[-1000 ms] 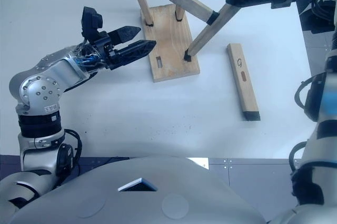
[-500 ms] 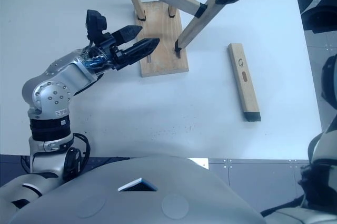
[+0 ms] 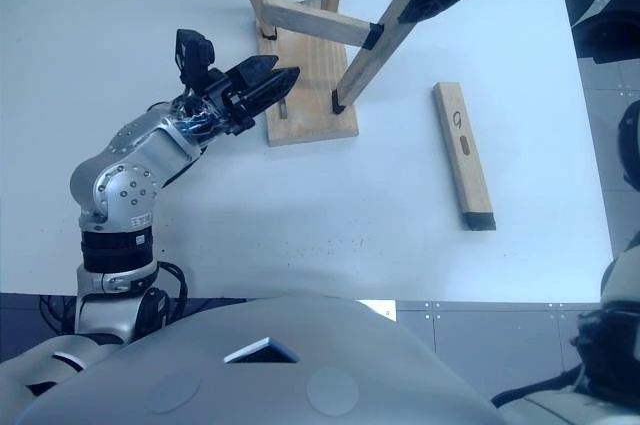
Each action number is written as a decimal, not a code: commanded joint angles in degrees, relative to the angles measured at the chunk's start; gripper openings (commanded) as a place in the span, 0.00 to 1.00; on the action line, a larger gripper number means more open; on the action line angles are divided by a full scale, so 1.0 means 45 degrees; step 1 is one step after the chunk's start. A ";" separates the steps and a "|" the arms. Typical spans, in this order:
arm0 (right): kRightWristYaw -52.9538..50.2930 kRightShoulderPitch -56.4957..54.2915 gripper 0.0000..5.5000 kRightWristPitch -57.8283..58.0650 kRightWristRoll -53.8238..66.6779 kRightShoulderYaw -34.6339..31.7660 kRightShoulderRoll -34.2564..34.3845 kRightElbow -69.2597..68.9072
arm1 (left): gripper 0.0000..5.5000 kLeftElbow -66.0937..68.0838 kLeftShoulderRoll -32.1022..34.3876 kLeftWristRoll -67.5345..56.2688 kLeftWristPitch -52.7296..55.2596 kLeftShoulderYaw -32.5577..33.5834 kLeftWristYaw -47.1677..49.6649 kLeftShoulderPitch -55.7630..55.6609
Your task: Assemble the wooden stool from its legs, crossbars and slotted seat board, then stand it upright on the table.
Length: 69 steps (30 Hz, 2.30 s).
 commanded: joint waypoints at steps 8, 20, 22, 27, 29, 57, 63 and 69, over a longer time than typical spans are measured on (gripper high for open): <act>0.0025 -0.0809 0.37 -0.1207 -0.0880 0.0649 0.0465 0.1358 | 0.52 -0.0146 -0.0711 0.0416 -0.0341 -0.0357 0.0491 0.0503; 0.0025 -0.1679 0.37 -0.1911 -0.1345 0.0811 0.1042 0.2646 | 0.30 0.3189 -0.1302 0.4995 -0.4262 -0.3153 0.1035 0.0174; 0.0025 -0.1641 0.37 -0.2213 -0.1593 0.0810 0.1167 0.2944 | 0.22 0.4222 -0.1015 0.5944 -0.4373 -0.3647 0.1039 0.0068; 0.0025 -0.1727 0.37 -0.2744 -0.2021 0.0710 0.1427 0.3530 | 0.08 0.5424 -0.0342 0.6929 -0.3130 -0.4067 0.1025 0.0196; 0.0025 -0.1695 0.37 -0.3208 -0.2346 0.0815 0.1415 0.3755 | 0.02 0.5473 -0.0306 0.6933 -0.2899 -0.4083 0.0880 0.0246; 0.0025 -0.3300 0.37 -0.4009 -0.1654 0.3870 0.1890 0.4871 | 0.00 0.6157 -0.1187 0.6970 -0.3663 -0.3917 0.1227 0.0888; 0.0025 -0.3445 0.37 -0.3570 -0.0817 0.3914 0.1833 0.4274 | 0.00 0.5711 -0.1202 0.7023 -0.3394 -0.4008 0.1263 0.1025; 0.0025 -0.3040 0.37 -0.4156 -0.1298 0.4293 0.1684 0.4490 | 0.00 0.5420 -0.1144 0.6958 -0.3228 -0.4000 0.1270 0.1088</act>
